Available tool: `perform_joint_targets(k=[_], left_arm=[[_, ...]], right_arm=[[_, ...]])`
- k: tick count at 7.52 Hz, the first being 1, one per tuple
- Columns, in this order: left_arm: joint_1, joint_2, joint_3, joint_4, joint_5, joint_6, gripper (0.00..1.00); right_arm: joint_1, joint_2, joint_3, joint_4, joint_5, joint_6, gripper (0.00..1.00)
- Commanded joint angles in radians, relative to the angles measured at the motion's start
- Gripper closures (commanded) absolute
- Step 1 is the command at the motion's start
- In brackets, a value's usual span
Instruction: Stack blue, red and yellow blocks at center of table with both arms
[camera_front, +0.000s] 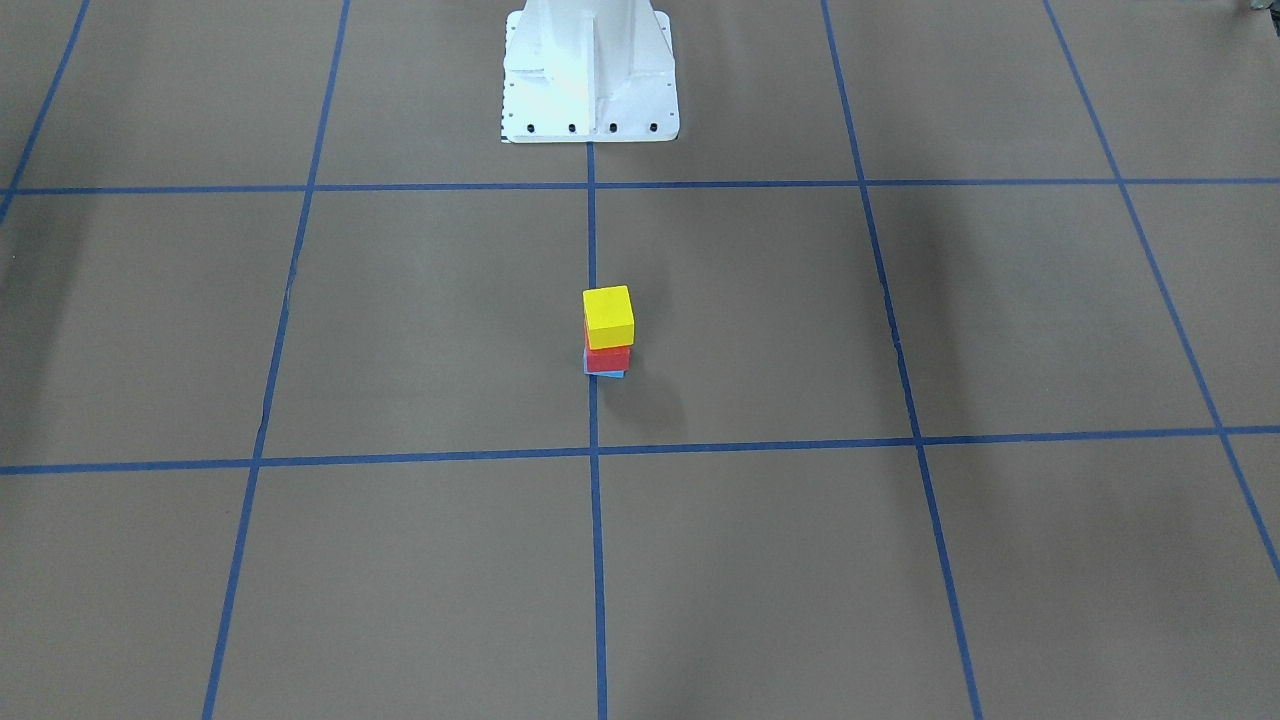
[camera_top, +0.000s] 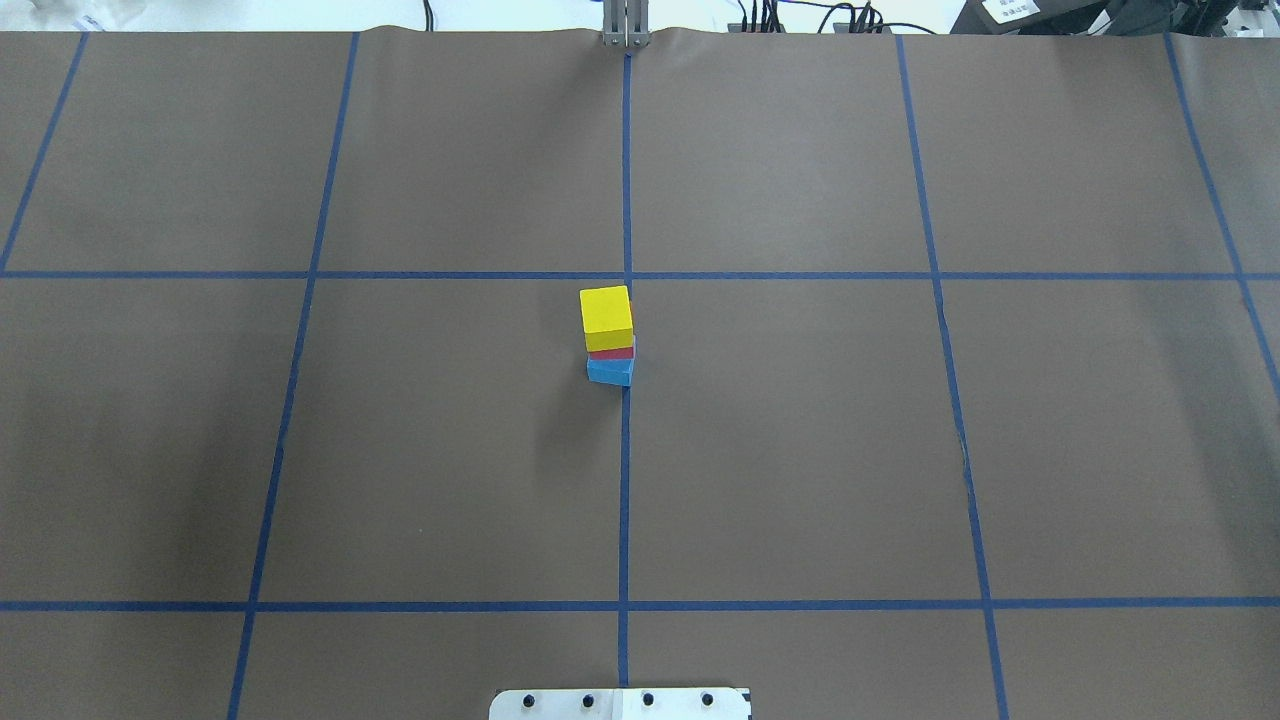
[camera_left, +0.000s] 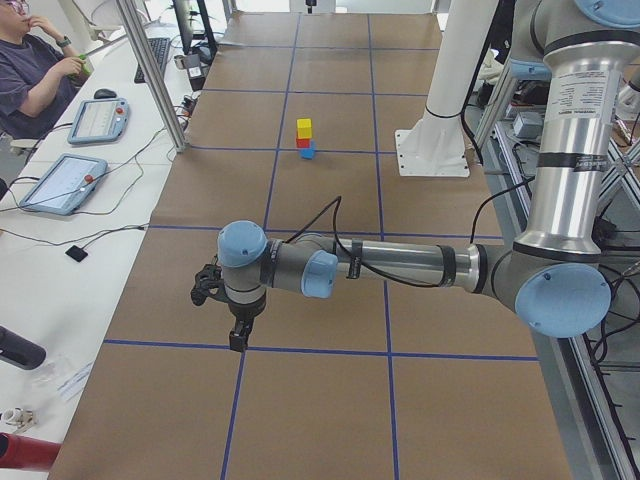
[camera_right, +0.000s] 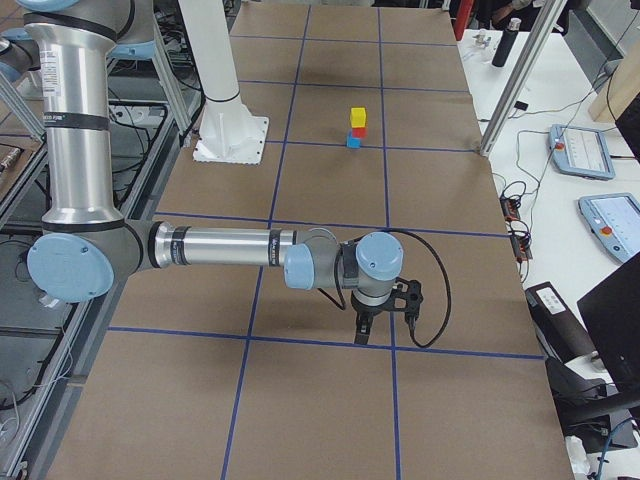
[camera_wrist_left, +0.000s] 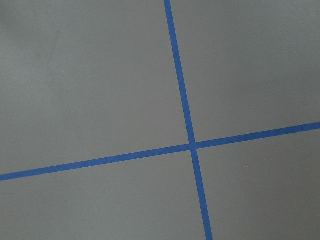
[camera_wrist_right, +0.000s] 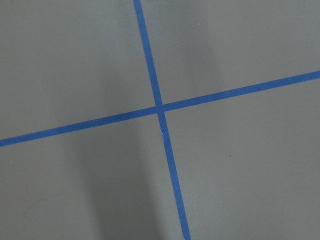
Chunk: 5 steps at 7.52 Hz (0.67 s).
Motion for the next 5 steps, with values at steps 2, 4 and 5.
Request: perform_joint_targets(k=[2,4,5], left_arm=[[0.0,0.0,0.001,0.002,0.0,0.001,0.01],[0.0,0.0,0.001,0.002,0.0,0.001,0.0],[0.0,0.0,0.003,0.003,0.0,0.001,0.0]], right_arm=[[0.0,0.012,0.003,-0.003,0.004,-0.04,0.0],[0.0,0.011,0.001,-0.003,0.004,-0.046,0.0],[0.0,0.009,0.001,-0.003,0.004,-0.046,0.0]])
